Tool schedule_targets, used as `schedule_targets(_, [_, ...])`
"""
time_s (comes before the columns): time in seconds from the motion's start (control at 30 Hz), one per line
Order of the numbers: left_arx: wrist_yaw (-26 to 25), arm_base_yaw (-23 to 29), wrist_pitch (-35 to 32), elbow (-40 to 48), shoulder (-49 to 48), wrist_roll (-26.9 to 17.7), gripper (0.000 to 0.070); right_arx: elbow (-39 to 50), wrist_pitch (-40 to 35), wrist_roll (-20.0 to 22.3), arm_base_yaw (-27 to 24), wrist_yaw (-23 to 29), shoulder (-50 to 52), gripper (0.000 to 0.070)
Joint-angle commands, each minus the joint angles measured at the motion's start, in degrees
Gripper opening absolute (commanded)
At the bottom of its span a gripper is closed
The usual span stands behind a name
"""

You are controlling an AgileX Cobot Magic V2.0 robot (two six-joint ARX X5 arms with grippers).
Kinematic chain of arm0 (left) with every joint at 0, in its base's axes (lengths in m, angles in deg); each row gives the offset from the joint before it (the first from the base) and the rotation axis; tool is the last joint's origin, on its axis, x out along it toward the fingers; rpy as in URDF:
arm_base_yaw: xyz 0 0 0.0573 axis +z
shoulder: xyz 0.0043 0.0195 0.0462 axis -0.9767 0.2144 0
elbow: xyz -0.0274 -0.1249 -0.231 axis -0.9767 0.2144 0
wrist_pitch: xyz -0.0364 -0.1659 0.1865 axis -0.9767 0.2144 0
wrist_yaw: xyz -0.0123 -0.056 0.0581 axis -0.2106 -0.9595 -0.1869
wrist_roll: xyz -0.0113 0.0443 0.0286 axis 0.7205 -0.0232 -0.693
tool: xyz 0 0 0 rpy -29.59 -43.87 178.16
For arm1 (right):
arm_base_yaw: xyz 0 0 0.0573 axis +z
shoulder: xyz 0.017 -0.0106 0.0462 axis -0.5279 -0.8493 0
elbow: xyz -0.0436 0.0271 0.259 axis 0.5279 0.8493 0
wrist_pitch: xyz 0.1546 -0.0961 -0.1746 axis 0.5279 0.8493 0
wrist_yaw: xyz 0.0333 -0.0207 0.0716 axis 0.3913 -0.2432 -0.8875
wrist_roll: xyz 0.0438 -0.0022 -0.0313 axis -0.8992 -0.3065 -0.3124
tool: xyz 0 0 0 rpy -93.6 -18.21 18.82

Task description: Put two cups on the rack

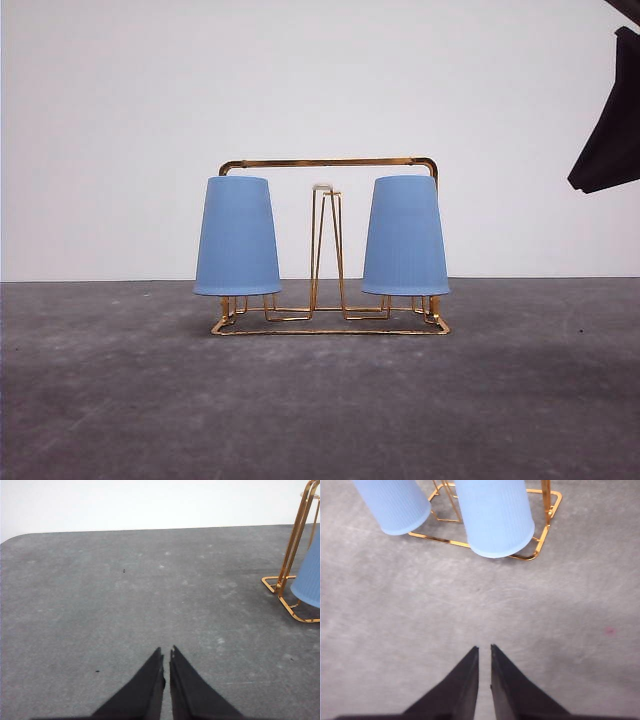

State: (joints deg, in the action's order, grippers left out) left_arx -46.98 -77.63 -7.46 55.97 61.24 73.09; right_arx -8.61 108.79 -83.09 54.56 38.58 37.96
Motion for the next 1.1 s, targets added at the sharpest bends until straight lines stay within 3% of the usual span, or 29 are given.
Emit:
schedule_targets(0.0, [-0.03, 0.11, 0.33, 0.85, -0.04, -0.46, 0.0000, 0.24, -0.19, 6.76, -0.82, 3.39, 1.33, 0.0042])
schedule_targets(0.27, [-0.02, 0.11, 0.33, 0.85, -0.04, -0.46, 0.0000, 15.29, -6.16, 9.29, -11.25, 12.94, 20.86, 0.0042])
schedule_targets(0.57, [-0.02, 0.11, 0.33, 0.85, -0.04, -0.46, 0.0000, 27.14, -8.27, 9.09, -18.59, 10.13, 40.75, 0.0042])
schedule_targets(0.77, [-0.02, 0.11, 0.33, 0.85, -0.04, -0.46, 0.0000, 29.14, -14.08, 9.05, -19.45, 10.02, 40.62, 0.0042])
schedule_targets(1.07, [-0.02, 0.11, 0.33, 0.85, -0.04, -0.46, 0.0000, 29.14, -14.78, 8.92, -19.54, 10.24, 40.62, 0.0042])
